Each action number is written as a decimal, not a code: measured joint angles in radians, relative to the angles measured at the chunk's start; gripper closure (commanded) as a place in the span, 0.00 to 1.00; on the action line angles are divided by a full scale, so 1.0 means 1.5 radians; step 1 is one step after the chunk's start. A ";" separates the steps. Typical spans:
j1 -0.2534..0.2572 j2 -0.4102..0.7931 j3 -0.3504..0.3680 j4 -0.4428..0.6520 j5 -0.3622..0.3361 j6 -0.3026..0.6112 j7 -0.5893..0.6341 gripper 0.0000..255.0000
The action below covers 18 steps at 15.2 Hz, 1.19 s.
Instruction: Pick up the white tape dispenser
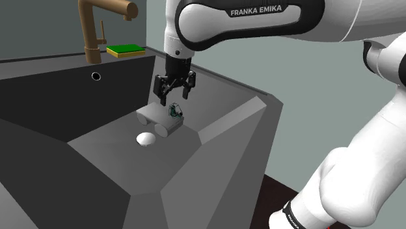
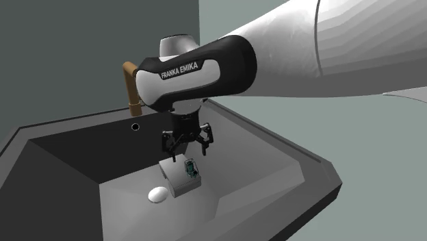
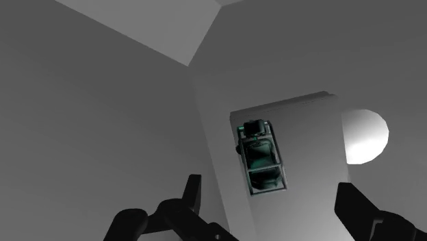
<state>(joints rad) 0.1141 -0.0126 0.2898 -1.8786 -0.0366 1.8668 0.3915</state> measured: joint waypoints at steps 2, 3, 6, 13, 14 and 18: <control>0.001 0.004 0.001 -0.013 -0.001 0.016 0.002 0.00; 0.000 0.006 0.000 -0.021 -0.002 0.027 0.002 0.00; 0.000 0.008 0.000 -0.039 -0.003 0.046 0.003 1.00; 0.000 0.008 0.001 -0.041 -0.003 0.049 0.003 1.00; 0.000 0.008 0.001 -0.041 -0.003 0.049 0.003 1.00; 0.001 0.007 0.001 -0.031 -0.003 0.038 0.004 1.00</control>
<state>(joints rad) 0.1150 -0.0016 0.2910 -1.9256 -0.0405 1.9241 0.3968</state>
